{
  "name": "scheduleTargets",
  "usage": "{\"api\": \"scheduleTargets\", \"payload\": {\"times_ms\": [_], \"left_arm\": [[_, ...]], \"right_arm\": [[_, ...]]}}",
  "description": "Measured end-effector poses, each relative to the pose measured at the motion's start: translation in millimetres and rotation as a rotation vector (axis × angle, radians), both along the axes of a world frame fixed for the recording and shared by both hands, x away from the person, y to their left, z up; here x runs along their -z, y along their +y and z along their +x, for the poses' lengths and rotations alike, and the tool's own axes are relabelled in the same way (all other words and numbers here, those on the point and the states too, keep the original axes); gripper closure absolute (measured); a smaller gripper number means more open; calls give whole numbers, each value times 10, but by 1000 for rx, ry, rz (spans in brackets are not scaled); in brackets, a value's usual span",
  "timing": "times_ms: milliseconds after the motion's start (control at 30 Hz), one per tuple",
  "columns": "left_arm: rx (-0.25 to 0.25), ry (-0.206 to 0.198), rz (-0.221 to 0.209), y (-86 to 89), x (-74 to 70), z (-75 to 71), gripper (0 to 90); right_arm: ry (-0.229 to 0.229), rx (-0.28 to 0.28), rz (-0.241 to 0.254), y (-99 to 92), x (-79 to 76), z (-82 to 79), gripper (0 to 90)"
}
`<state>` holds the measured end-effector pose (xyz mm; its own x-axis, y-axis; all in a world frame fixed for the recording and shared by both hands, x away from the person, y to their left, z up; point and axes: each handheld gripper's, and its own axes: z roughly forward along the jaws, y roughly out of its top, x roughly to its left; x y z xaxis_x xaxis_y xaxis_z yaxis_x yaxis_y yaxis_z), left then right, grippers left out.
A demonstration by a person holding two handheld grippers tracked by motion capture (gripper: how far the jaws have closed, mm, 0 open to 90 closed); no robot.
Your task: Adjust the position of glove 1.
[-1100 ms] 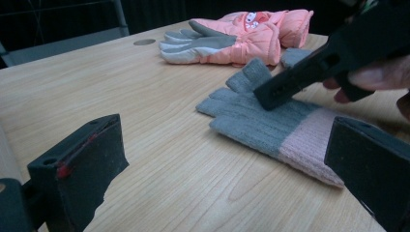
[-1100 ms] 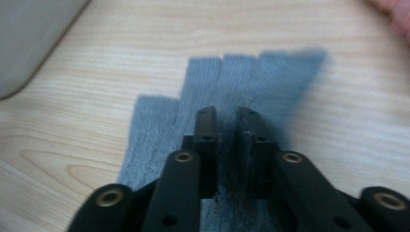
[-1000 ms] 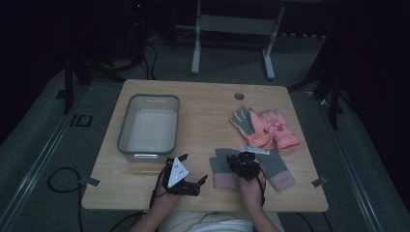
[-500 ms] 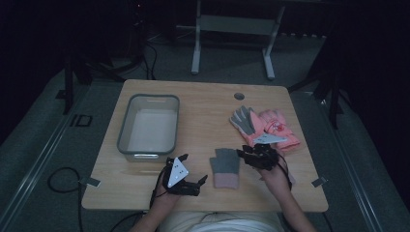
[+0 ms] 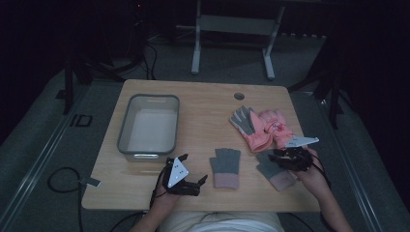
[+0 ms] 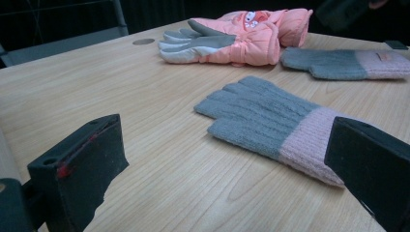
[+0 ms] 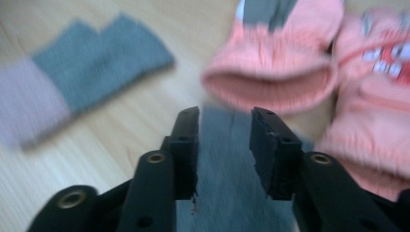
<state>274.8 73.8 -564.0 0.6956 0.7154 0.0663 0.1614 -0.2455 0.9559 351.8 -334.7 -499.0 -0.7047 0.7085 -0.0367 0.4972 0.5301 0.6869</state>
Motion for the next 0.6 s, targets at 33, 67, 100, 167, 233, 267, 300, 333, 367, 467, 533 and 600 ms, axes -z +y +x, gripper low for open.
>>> {"api": "scheduleTargets", "payload": {"times_ms": [33, 67, 100, 167, 233, 267, 300, 333, 367, 467, 533, 600], "left_arm": [[1, -2, 2, 1, 0, -1, 5], [1, -2, 2, -1, 0, -2, 5], [2, -3, 4, -1, 0, -1, 5], [1, -3, 3, -1, 0, -1, 5], [1, -2, 3, -1, 0, -2, 5], [1, -2, 2, -1, 0, -1, 5], [1, -1, 1, -1, 0, -1, 5], [1, -1, 2, -1, 0, 0, 5], [2, -2, 2, -1, 0, 0, 5], [1, -4, 2, -1, 0, -4, 5], [1, -4, 2, -1, 1, -5, 5], [1, -3, 2, 0, 0, -4, 5]], "right_arm": [[8, -10, -17, -29, 37, -3, 598], [11, -21, -31, -58, 74, -6, 594], [14, -26, -33, -86, 110, -3, 594], [32, -20, -43, -142, 175, 26, 600], [51, -21, -31, -170, 209, 41, 601], [55, -28, -26, -173, 219, 43, 602], [53, -37, -31, -171, 229, 48, 605], [63, -41, -33, -166, 241, 53, 609], [67, -46, -32, -160, 258, 59, 609], [79, -75, -49, -161, 326, 92, 616], [89, -89, -54, -168, 372, 111, 619], [85, -89, -54, -169, 382, 100, 630]]}}
